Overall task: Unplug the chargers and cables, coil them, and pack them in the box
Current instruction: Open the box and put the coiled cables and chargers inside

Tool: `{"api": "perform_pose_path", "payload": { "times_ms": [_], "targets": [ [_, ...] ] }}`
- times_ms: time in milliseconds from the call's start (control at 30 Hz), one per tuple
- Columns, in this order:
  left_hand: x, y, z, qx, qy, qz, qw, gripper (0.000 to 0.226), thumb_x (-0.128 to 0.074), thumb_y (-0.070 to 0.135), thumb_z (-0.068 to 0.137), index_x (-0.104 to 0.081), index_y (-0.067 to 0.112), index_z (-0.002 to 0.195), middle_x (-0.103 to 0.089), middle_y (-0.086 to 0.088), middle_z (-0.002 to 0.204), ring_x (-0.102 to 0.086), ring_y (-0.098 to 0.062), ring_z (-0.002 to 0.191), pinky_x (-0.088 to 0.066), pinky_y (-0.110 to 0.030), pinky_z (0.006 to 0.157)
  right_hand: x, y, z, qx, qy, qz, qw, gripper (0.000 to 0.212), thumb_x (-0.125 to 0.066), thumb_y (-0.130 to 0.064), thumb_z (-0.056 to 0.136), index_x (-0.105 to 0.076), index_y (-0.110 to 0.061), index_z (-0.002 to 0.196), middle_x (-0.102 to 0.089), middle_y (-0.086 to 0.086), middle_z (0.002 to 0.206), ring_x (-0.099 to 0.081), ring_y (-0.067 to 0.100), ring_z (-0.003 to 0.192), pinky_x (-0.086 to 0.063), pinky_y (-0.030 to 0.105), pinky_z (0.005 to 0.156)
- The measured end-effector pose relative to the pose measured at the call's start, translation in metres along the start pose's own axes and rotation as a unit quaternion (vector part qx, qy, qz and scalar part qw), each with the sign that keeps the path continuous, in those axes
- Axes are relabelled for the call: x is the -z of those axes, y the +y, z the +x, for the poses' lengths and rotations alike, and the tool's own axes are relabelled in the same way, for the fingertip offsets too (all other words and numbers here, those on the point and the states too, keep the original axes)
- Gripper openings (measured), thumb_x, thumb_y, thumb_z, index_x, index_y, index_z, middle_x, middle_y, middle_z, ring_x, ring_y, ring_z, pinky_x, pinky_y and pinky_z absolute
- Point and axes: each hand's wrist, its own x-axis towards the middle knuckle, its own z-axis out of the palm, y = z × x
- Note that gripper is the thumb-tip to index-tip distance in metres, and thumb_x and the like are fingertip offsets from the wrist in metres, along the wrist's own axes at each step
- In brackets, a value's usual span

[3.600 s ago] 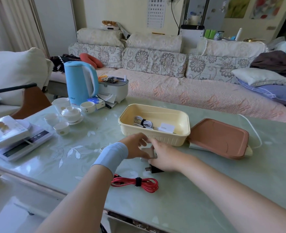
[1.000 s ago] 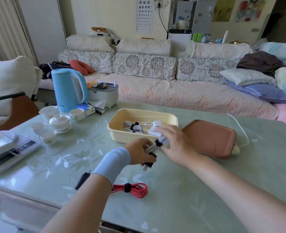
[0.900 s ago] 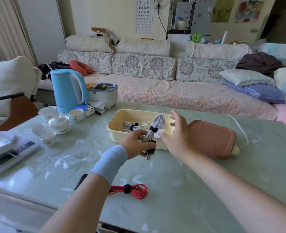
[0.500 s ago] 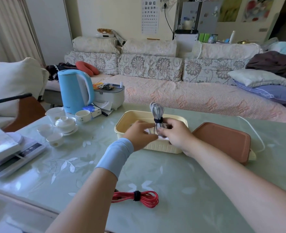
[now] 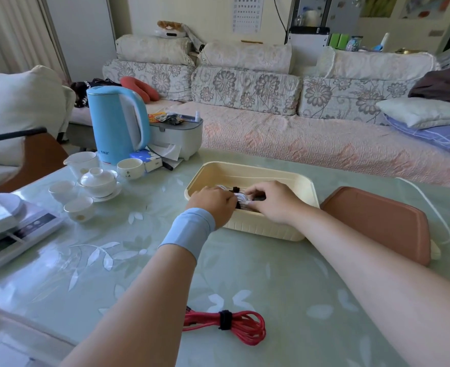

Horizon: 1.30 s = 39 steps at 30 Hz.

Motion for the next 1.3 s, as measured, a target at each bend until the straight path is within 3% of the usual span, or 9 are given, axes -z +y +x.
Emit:
{"api": "perform_pose_path", "payload": {
  "times_ms": [200,400,567,667,833,1000,1133,1200,1300],
  "targets": [
    [0.006,0.003,-0.01,0.001,-0.002,0.016,1.0,0.039,-0.031,0.043,0.098,-0.055,0.038,0.128,-0.05,0.007,0.139,-0.04,-0.022,0.125,-0.032,-0.039,0.104,0.013,0.003,-0.021,0.016,-0.016,-0.058,0.998,0.042,-0.056,-0.017,0.095,-0.057,-0.025,0.137,-0.055,0.002,0.14,-0.05,0.02,0.128,-0.034,0.021,0.1],
    [0.027,0.013,-0.043,-0.072,0.129,-0.02,0.989,0.028,-0.056,0.032,0.088,-0.061,0.03,0.116,-0.053,0.002,0.114,-0.046,-0.022,0.112,-0.043,-0.037,0.095,0.018,-0.013,-0.075,0.115,0.061,-0.049,0.99,0.032,-0.054,-0.004,0.091,-0.071,-0.019,0.113,-0.061,0.001,0.116,-0.054,0.021,0.114,-0.037,0.023,0.096],
    [0.041,0.029,-0.087,0.02,-0.168,-0.064,0.983,0.022,-0.054,0.024,0.087,-0.061,0.035,0.105,-0.062,0.007,0.109,-0.06,-0.018,0.097,-0.051,-0.033,0.089,0.002,-0.05,-0.134,0.064,-0.177,-0.127,0.974,0.033,-0.058,-0.04,0.092,-0.062,-0.032,0.124,-0.056,-0.009,0.128,-0.051,0.007,0.099,-0.038,0.024,0.086],
    [0.047,0.034,-0.107,0.007,-0.274,-0.006,0.962,0.029,-0.05,0.021,0.089,-0.066,0.033,0.109,-0.061,0.009,0.113,-0.056,-0.013,0.097,-0.048,-0.03,0.093,-0.013,-0.065,-0.16,0.048,-0.235,-0.153,0.959,0.052,-0.065,-0.06,0.079,-0.058,-0.037,0.125,-0.051,-0.013,0.13,-0.052,0.01,0.111,-0.043,0.029,0.093],
    [0.059,0.022,-0.117,0.023,-0.303,-0.023,0.952,0.029,-0.062,0.042,0.084,-0.068,0.033,0.111,-0.063,0.012,0.117,-0.057,-0.012,0.105,-0.044,-0.034,0.101,-0.021,-0.057,-0.159,0.081,-0.196,-0.201,0.956,0.022,-0.061,-0.035,0.084,-0.067,-0.031,0.105,-0.057,-0.005,0.105,-0.057,0.019,0.097,-0.041,0.027,0.072],
    [0.041,0.03,-0.122,0.029,-0.337,0.001,0.941,0.046,-0.07,0.064,0.068,-0.068,0.037,0.105,-0.065,0.013,0.105,-0.061,-0.014,0.098,-0.049,-0.033,0.094,-0.006,-0.025,-0.144,0.041,-0.096,-0.245,0.964,0.028,-0.056,-0.031,0.093,-0.06,-0.033,0.12,-0.053,-0.003,0.12,-0.054,0.024,0.113,-0.047,0.034,0.085],
    [0.029,0.053,-0.114,0.077,-0.328,-0.064,0.939,0.048,-0.071,0.054,0.076,-0.068,0.016,0.106,-0.07,-0.001,0.094,-0.069,-0.02,0.077,-0.058,-0.031,0.073,-0.003,-0.019,-0.137,-0.09,-0.046,-0.285,0.953,0.022,-0.054,-0.039,0.096,-0.057,-0.019,0.103,-0.062,0.005,0.104,-0.063,0.029,0.092,-0.048,0.032,0.066],
    [0.029,0.061,-0.11,0.13,-0.341,-0.2,0.909,0.046,-0.07,0.04,0.083,-0.064,0.004,0.111,-0.069,-0.005,0.094,-0.071,-0.021,0.07,-0.061,-0.032,0.066,-0.006,-0.025,-0.137,-0.133,-0.097,-0.227,0.96,0.026,-0.048,-0.035,0.098,-0.056,-0.017,0.082,-0.063,0.007,0.08,-0.065,0.028,0.069,-0.049,0.03,0.055],
    [0.034,0.064,-0.109,0.123,-0.38,-0.322,0.858,0.035,-0.062,0.023,0.092,-0.062,-0.005,0.113,-0.071,-0.01,0.097,-0.073,-0.027,0.084,-0.061,-0.032,0.071,-0.007,-0.032,-0.14,-0.139,-0.173,-0.12,0.967,0.024,-0.038,-0.016,0.1,-0.057,-0.015,0.085,-0.067,0.01,0.08,-0.069,0.028,0.065,-0.056,0.032,0.056]
  ]
}}
